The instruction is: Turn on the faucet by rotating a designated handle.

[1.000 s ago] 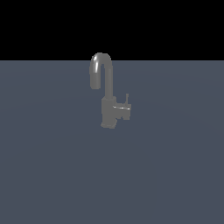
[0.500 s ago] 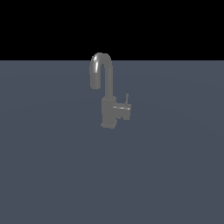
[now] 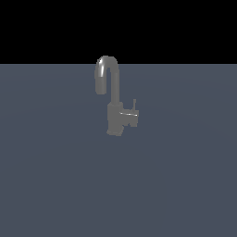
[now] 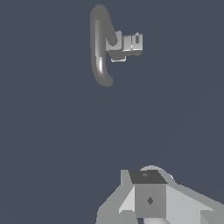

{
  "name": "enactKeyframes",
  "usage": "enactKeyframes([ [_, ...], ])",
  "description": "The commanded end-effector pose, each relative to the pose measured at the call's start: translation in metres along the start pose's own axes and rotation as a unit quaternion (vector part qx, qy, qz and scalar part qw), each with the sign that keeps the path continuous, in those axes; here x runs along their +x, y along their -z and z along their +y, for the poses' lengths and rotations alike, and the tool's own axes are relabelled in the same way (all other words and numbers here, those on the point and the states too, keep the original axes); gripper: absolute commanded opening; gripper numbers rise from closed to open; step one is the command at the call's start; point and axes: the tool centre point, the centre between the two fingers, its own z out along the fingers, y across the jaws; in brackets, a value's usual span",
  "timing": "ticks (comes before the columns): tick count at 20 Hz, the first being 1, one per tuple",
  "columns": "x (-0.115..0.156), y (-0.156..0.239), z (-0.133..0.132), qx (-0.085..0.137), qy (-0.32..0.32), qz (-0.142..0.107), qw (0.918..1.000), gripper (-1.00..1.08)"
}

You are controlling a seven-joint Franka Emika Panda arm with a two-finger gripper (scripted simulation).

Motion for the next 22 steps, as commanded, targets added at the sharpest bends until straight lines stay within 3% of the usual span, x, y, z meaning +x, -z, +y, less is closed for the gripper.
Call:
enactKeyframes([
  [1,0.016,-0.003,-0.001,0.02,-0.022,-0.016,0.9994,-1.0],
  [7,0.054,-0.012,-0.002,0.069,-0.074,-0.056,0.9933,-1.0],
  [12,0.086,-0.022,0.0,0.112,-0.118,-0.09,0.9826,-1.0],
  [17,0.118,-0.034,0.004,0.155,-0.163,-0.125,0.9663,-1.0],
  [22,0.15,-0.05,0.01,0.2,-0.208,-0.161,0.9438,-1.0],
])
